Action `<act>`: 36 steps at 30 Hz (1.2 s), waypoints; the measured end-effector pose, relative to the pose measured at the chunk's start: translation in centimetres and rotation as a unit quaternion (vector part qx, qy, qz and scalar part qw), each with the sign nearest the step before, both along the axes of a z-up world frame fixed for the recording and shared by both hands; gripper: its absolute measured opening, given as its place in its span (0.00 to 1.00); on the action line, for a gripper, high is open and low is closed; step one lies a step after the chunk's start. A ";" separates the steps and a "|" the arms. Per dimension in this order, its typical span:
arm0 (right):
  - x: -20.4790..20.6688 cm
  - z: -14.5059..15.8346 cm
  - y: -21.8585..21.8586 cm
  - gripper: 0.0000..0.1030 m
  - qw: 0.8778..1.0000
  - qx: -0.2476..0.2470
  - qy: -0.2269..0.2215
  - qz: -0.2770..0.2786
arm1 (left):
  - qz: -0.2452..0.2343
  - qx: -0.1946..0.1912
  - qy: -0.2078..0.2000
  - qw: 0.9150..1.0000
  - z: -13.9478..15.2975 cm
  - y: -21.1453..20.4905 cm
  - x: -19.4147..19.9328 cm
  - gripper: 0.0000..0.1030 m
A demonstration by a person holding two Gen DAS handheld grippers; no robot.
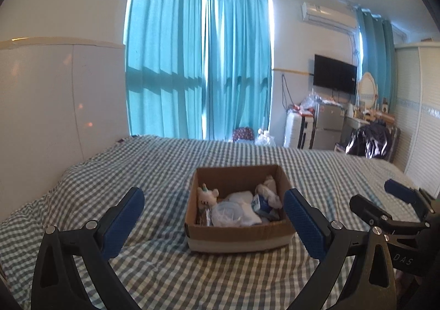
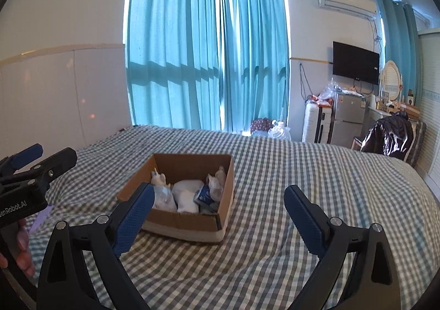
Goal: Organize objects
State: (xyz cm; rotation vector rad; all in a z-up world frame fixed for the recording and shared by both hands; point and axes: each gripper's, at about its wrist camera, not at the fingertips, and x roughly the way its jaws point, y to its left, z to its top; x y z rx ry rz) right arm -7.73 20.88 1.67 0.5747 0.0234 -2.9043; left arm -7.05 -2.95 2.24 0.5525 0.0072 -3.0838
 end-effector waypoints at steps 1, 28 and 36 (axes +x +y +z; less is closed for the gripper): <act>-0.1 -0.6 0.1 0.93 1.000 0.004 0.000 -0.002 | 0.000 -0.005 -0.001 1.000 -0.6 0.2 0.0 1.00; -0.6 -1.8 0.0 0.99 1.000 0.015 -0.010 -0.013 | 0.007 -0.011 -0.034 0.999 -3.0 1.0 0.5 1.00; -0.6 -1.9 -0.1 1.00 1.000 0.015 -0.012 -0.013 | 0.006 -0.012 -0.038 0.999 -3.1 1.0 0.4 1.00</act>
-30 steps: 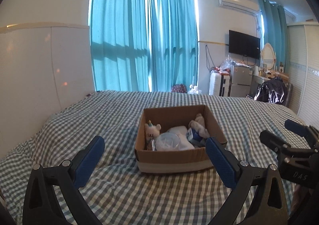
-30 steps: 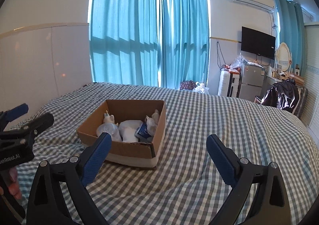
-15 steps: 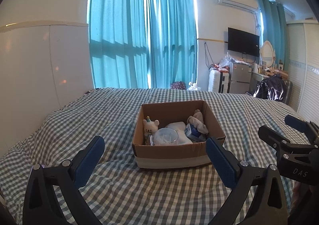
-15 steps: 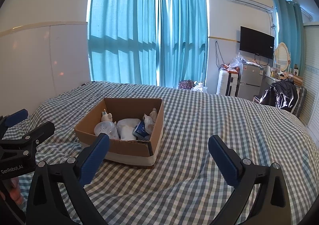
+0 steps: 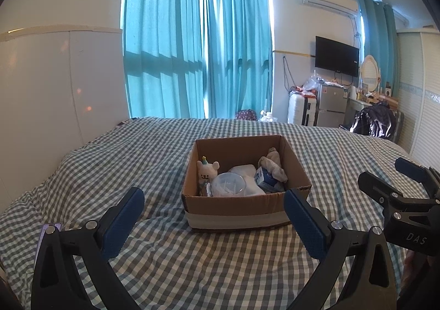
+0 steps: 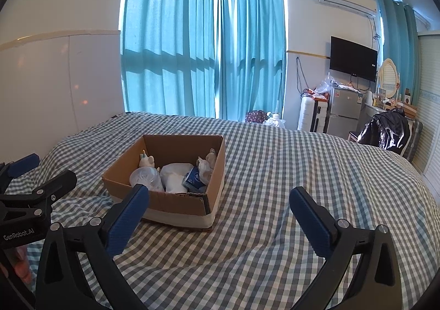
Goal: Organize objects
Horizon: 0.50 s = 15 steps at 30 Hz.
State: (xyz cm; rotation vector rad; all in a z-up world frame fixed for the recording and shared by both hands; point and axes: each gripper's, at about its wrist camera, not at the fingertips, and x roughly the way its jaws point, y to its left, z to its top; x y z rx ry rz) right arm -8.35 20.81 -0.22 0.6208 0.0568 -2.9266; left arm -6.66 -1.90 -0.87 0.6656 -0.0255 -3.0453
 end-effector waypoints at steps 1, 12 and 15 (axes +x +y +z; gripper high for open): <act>0.0 0.0 -0.1 1.00 1.000 0.000 0.000 0.000 | -0.001 0.000 0.000 1.000 0.0 0.0 0.0 1.00; 0.1 0.0 -0.1 1.00 1.000 0.002 0.001 0.000 | 0.003 -0.001 -0.002 1.000 0.0 0.0 0.0 1.00; 0.1 0.0 -0.1 1.00 1.000 0.002 0.001 0.000 | 0.009 -0.003 0.001 1.000 -0.1 0.1 0.2 1.00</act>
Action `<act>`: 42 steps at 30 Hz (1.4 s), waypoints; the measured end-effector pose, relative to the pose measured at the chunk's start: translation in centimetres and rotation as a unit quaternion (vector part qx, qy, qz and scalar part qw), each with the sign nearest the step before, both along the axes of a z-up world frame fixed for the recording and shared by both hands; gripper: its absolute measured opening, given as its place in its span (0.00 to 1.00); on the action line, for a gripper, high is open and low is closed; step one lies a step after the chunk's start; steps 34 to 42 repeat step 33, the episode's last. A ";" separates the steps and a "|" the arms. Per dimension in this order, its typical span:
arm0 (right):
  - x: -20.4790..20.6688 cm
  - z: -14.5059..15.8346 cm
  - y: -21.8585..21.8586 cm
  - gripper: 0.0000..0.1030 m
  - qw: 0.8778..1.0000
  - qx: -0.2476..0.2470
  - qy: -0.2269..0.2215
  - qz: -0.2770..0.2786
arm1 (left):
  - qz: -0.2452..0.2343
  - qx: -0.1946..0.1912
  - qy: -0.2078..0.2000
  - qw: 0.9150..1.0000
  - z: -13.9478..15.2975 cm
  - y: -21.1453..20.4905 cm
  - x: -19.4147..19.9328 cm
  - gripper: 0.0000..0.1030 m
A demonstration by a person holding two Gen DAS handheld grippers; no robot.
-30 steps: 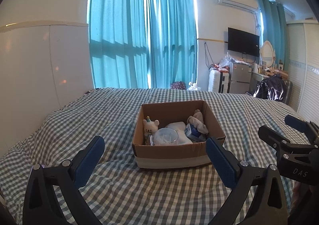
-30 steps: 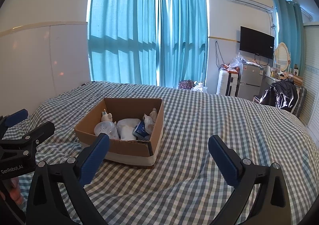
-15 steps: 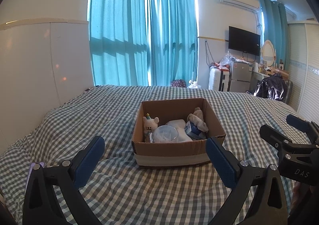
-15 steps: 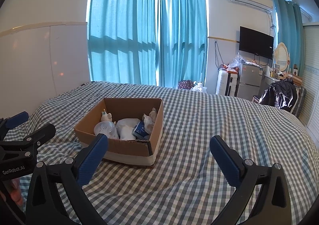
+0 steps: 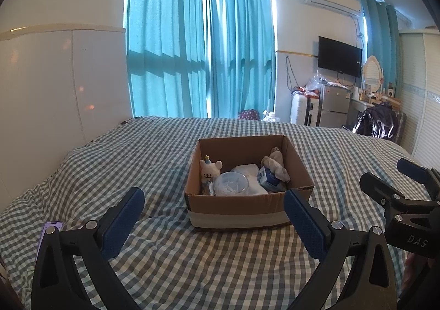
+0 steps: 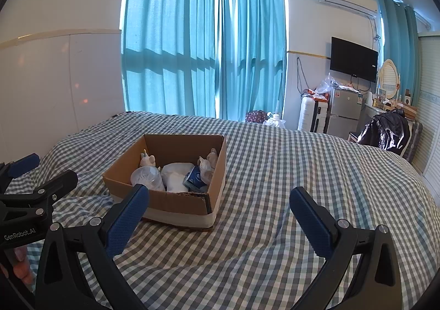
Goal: Organize objects
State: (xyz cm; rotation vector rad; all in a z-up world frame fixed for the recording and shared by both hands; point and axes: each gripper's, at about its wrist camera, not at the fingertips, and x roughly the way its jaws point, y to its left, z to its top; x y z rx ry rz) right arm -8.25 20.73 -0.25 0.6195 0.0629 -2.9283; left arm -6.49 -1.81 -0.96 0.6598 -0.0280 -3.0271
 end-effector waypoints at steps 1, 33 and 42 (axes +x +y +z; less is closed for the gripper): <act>0.0 0.0 0.0 1.00 1.000 0.000 0.000 0.000 | 0.000 0.000 0.000 1.000 0.0 0.0 0.0 1.00; 0.4 -0.1 0.4 1.00 1.000 -0.002 -0.002 0.004 | 0.012 0.018 -0.003 1.000 -0.4 -0.6 0.4 1.00; 0.4 -0.1 0.4 1.00 1.000 -0.002 -0.002 0.004 | 0.012 0.018 -0.003 1.000 -0.4 -0.6 0.4 1.00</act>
